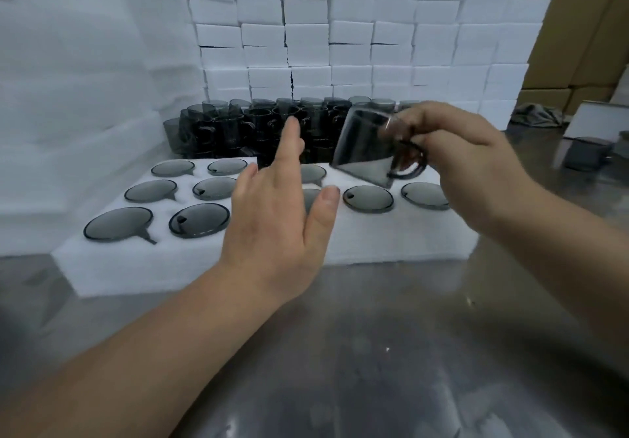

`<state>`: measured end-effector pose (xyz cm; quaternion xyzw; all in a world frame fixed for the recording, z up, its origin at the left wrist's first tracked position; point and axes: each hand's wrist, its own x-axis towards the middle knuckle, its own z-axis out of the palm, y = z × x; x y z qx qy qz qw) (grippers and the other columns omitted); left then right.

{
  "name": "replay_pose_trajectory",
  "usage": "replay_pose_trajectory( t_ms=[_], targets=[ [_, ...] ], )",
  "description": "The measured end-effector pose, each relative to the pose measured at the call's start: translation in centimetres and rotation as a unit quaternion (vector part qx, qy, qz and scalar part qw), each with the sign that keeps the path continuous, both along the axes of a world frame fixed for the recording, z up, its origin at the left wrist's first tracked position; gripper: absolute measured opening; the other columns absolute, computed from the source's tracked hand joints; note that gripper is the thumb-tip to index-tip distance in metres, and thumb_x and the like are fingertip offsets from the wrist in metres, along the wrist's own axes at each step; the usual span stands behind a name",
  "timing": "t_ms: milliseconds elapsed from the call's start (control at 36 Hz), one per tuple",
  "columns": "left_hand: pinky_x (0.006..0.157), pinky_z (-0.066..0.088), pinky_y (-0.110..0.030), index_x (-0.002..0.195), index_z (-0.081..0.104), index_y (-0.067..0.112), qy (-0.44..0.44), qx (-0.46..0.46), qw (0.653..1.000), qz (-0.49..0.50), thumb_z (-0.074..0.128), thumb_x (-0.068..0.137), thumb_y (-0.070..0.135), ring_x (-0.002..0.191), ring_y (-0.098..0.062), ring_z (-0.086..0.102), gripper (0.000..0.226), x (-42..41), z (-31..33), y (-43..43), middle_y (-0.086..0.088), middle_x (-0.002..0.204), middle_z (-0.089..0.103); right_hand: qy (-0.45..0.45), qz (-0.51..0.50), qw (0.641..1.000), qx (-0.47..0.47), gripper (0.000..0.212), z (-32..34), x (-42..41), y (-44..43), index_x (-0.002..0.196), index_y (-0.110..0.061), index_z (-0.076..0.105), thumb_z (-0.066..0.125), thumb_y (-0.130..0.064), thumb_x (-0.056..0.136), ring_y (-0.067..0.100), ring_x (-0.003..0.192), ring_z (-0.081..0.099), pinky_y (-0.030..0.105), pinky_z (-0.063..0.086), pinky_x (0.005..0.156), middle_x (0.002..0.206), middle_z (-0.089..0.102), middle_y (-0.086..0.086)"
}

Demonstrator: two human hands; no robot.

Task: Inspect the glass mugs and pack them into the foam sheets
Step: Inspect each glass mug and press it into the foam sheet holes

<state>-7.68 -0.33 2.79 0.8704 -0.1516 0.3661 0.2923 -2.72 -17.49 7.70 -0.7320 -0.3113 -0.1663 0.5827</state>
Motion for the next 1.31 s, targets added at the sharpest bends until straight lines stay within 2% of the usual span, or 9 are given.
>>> replay_pose_trajectory(
  t_ms=[111, 222, 333, 445, 556, 723, 973, 1139, 1306],
  targets=[
    [0.106, 0.022, -0.055, 0.145, 0.01, 0.003, -0.011, 0.011, 0.999, -0.032, 0.02, 0.089, 0.044, 0.12, 0.0, 0.032, 0.07, 0.1, -0.3, -0.1, -0.01, 0.133, 0.05, -0.029, 0.04, 0.999, 0.022, 0.023, -1.6, -1.0, 0.4, 0.061, -0.015, 0.054, 0.039, 0.0, 0.069, 0.004, 0.081, 0.056, 0.014, 0.043, 0.072, 0.082, 0.062, -0.002],
    [0.107, 0.023, -0.056, 0.139, 0.007, 0.018, -0.001, 0.0, 0.995, -0.102, 0.023, 0.088, 0.042, 0.108, 0.03, 0.019, 0.058, 0.1, -0.2, 0.1, 0.03, 0.118, 0.031, -0.047, 0.038, 0.998, 0.003, 0.023, -2.8, -1.1, 0.4, 0.063, -0.017, 0.053, 0.038, 0.0, 0.071, 0.006, 0.084, 0.056, 0.018, 0.042, 0.076, 0.085, 0.061, -0.002],
    [0.105, 0.028, -0.054, 0.143, 0.022, 0.009, 0.039, 0.037, 0.99, -0.128, 0.03, 0.082, 0.049, 0.103, 0.008, 0.032, 0.074, -0.2, 0.1, -0.1, 0.029, 0.103, 0.038, -0.087, 0.012, 0.995, -0.045, 0.029, -3.6, -1.6, 0.2, 0.068, -0.023, 0.055, 0.039, 0.0, 0.074, 0.006, 0.086, 0.057, 0.021, 0.044, 0.078, 0.086, 0.061, -0.007],
    [0.107, 0.028, -0.04, 0.143, 0.024, 0.026, 0.102, 0.04, 0.99, -0.085, 0.037, 0.065, 0.066, 0.125, -0.016, 0.035, 0.089, -0.3, 0.2, -0.2, 0.031, 0.106, 0.04, -0.077, -0.018, 0.995, -0.063, 0.028, -4.2, -2.1, 0.1, 0.078, -0.029, 0.059, 0.041, -0.008, 0.081, 0.005, 0.09, 0.059, 0.022, 0.048, 0.082, 0.089, 0.064, -0.011],
    [0.097, 0.038, -0.027, 0.113, 0.031, 0.052, 0.109, -0.021, 0.99, -0.083, 0.046, 0.058, 0.066, 0.117, -0.012, 0.045, 0.059, -0.4, 0.0, -0.4, 0.023, 0.106, 0.053, -0.05, -0.025, 0.998, -0.02, 0.019, -4.1, -2.4, -0.2, 0.093, -0.039, 0.059, 0.046, -0.028, 0.083, 0.005, 0.089, 0.063, 0.022, 0.05, 0.081, 0.095, 0.066, -0.015],
    [0.076, 0.034, 0.0, 0.102, 0.032, 0.052, 0.084, -0.115, 0.987, -0.068, 0.047, 0.058, 0.067, 0.098, 0.005, 0.052, 0.049, 0.1, -0.3, 0.0, 0.021, 0.096, 0.056, -0.073, -0.041, 0.996, -0.03, 0.021, -4.1, -2.6, -0.3, 0.097, -0.048, 0.053, 0.046, -0.044, 0.077, 0.018, 0.075, 0.062, 0.045, 0.051, 0.077, 0.095, 0.062, -0.019],
    [0.087, 0.042, -0.027, 0.111, 0.029, 0.047, 0.068, -0.114, 0.991, -0.035, 0.045, 0.06, 0.071, 0.107, -0.014, 0.053, 0.058, 0.1, -0.5, 0.0, 0.015, 0.102, 0.057, -0.108, -0.025, 0.987, -0.119, 0.042, -4.5, -2.5, 0.0, 0.109, -0.053, 0.043, 0.059, -0.044, 0.071, 0.013, 0.071, 0.059, 0.034, 0.05, 0.07, 0.09, 0.058, -0.017],
    [0.096, 0.041, -0.045, 0.131, 0.032, 0.036, 0.067, -0.1, 0.991, -0.065, 0.04, 0.064, 0.08, 0.117, -0.02, 0.049, 0.081, 0.2, -0.4, 0.1, 0.003, 0.114, 0.058, -0.107, -0.033, 0.987, -0.117, 0.035, -4.6, -2.1, 0.0, 0.101, -0.051, 0.046, 0.059, -0.029, 0.076, 0.009, 0.07, 0.061, 0.022, 0.049, 0.07, 0.088, 0.061, -0.019],
    [0.104, 0.033, -0.043, 0.142, 0.023, 0.027, 0.065, -0.118, 0.981, -0.143, 0.025, 0.084, 0.069, 0.111, -0.024, 0.052, 0.072, 0.5, -0.5, 0.1, -0.012, 0.113, 0.06, -0.077, -0.047, 0.991, -0.096, 0.032, -4.5, -1.8, -0.1, 0.096, -0.051, 0.051, 0.06, -0.029, 0.075, 0.019, 0.072, 0.064, 0.044, 0.052, 0.077, 0.085, 0.063, -0.016]
  ],
)
